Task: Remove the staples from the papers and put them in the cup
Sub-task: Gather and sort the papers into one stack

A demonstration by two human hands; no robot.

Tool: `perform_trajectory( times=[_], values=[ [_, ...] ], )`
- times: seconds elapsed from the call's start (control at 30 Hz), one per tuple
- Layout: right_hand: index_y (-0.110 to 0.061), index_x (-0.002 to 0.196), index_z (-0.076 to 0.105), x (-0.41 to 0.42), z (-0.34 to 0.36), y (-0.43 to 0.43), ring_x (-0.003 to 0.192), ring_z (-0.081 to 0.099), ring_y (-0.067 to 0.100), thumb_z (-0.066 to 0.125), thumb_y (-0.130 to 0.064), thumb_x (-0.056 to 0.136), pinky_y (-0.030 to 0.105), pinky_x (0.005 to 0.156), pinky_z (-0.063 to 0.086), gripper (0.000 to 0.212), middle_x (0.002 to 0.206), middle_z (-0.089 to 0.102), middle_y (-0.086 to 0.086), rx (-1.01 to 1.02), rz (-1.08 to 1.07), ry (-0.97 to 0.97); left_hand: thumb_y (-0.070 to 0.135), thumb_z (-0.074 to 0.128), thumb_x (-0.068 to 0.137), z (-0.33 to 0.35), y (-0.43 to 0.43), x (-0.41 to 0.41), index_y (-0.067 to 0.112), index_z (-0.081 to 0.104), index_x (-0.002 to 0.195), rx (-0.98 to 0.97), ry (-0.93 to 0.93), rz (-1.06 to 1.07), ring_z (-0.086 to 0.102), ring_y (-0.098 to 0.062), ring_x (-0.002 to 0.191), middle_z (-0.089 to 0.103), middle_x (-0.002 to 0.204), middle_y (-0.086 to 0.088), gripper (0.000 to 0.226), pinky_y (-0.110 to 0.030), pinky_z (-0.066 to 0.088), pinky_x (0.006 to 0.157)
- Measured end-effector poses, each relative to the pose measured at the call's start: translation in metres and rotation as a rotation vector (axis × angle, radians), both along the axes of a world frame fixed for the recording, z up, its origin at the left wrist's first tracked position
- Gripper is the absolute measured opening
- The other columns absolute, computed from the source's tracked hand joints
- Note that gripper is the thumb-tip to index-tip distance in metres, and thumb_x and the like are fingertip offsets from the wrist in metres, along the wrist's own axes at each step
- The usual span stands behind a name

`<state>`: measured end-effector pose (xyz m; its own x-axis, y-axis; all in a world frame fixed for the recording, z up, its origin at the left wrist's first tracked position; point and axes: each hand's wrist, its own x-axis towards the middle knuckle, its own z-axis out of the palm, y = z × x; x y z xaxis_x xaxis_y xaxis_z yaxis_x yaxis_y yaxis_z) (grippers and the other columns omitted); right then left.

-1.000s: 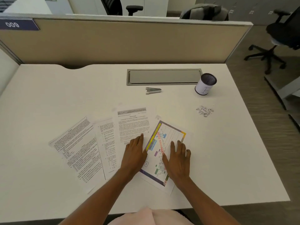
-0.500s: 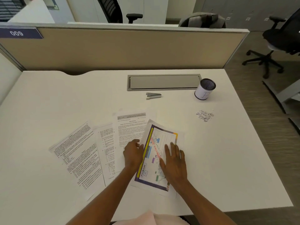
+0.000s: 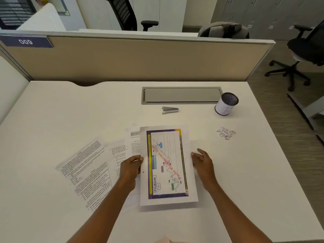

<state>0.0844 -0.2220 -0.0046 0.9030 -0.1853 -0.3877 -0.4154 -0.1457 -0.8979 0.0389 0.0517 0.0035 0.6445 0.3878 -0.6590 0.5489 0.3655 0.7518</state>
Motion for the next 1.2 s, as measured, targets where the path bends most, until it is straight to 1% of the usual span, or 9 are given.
perform_trajectory(
  times=[0.07,0.23,0.3,0.37,0.47,0.63,0.83,0.93,1.2],
  values=[
    [-0.013,0.127,0.068,0.006,0.005,0.003,0.096,0.076,0.022,0.067,-0.027,0.1,0.033,0.08,0.061,0.03,0.113,0.078,0.007,0.109,0.064,0.075,0.008,0.069,0.102,-0.001,0.005,0.003,0.011,0.072,0.113,-0.01,0.001,0.017,0.077,-0.037,0.105,0.077,0.116,-0.009,0.012,-0.055,0.063,0.094],
    [-0.011,0.107,0.077,0.015,-0.007,0.011,0.096,0.079,0.027,0.071,-0.017,0.097,0.048,0.093,0.063,0.012,0.103,0.083,0.004,0.116,0.122,0.116,0.003,0.068,0.101,0.004,0.022,0.018,0.008,0.078,0.102,0.177,-0.065,-0.108,0.08,-0.027,0.086,0.082,0.107,-0.013,0.01,-0.033,0.065,0.069],
    [-0.012,0.104,0.077,0.019,-0.009,0.013,0.094,0.079,0.026,0.07,-0.015,0.098,0.046,0.091,0.063,0.01,0.102,0.083,0.004,0.07,0.122,0.116,0.007,0.07,0.1,0.002,0.037,0.034,0.009,0.081,0.104,0.46,-0.077,-0.18,0.077,-0.025,0.087,0.082,0.11,-0.014,0.011,-0.034,0.063,0.08],
    [-0.015,0.1,0.077,0.022,-0.01,0.016,0.092,0.079,0.025,0.069,-0.014,0.098,0.043,0.087,0.064,0.008,0.102,0.082,0.004,0.021,0.138,0.109,0.014,0.074,0.099,0.002,0.055,0.054,0.006,0.078,0.119,0.728,-0.074,-0.23,0.075,-0.028,0.102,0.079,0.12,-0.014,0.022,-0.038,0.057,0.099],
    [-0.014,0.1,0.077,0.025,-0.013,0.021,0.09,0.079,0.023,0.069,-0.016,0.099,0.043,0.086,0.065,0.008,0.102,0.082,0.003,-0.036,0.162,0.107,0.017,0.071,0.101,-0.004,0.081,0.087,0.003,0.067,0.138,0.88,-0.036,-0.302,0.069,-0.036,0.12,0.068,0.136,-0.02,0.039,-0.043,0.05,0.107],
    [-0.017,0.096,0.076,0.027,-0.015,0.032,0.087,0.079,0.02,0.069,-0.016,0.099,0.037,0.081,0.065,0.008,0.099,0.082,0.0,-0.053,0.175,0.11,0.016,0.071,0.101,-0.016,0.106,0.125,0.003,0.066,0.14,0.886,0.016,-0.421,0.065,-0.038,0.126,0.064,0.137,-0.023,0.042,-0.044,0.049,0.109],
    [-0.021,0.094,0.076,0.025,-0.014,0.043,0.08,0.079,0.013,0.068,-0.016,0.099,0.031,0.076,0.065,0.011,0.097,0.082,-0.004,-0.058,0.191,0.103,0.01,0.08,0.092,-0.017,0.112,0.139,0.006,0.082,0.096,0.873,-0.012,-0.442,0.072,-0.029,0.099,0.079,0.106,-0.015,0.006,-0.031,0.046,0.083],
    [-0.02,0.094,0.077,0.024,-0.012,0.046,0.08,0.08,0.013,0.068,-0.016,0.099,0.032,0.076,0.065,0.011,0.095,0.082,-0.005,-0.06,0.2,0.102,0.009,0.082,0.09,-0.016,0.111,0.14,0.007,0.08,0.085,0.842,-0.024,-0.438,0.071,-0.028,0.091,0.08,0.095,-0.013,0.006,-0.032,0.048,0.079],
    [-0.019,0.095,0.076,0.024,-0.007,0.055,0.081,0.08,0.017,0.068,-0.015,0.099,0.034,0.077,0.066,0.01,0.096,0.082,-0.002,-0.055,0.214,0.102,0.0,0.068,0.098,-0.01,0.107,0.131,0.002,0.082,0.097,0.699,-0.105,-0.412,0.075,-0.03,0.078,0.082,0.096,-0.018,0.015,-0.032,0.06,0.082]
  ],
)
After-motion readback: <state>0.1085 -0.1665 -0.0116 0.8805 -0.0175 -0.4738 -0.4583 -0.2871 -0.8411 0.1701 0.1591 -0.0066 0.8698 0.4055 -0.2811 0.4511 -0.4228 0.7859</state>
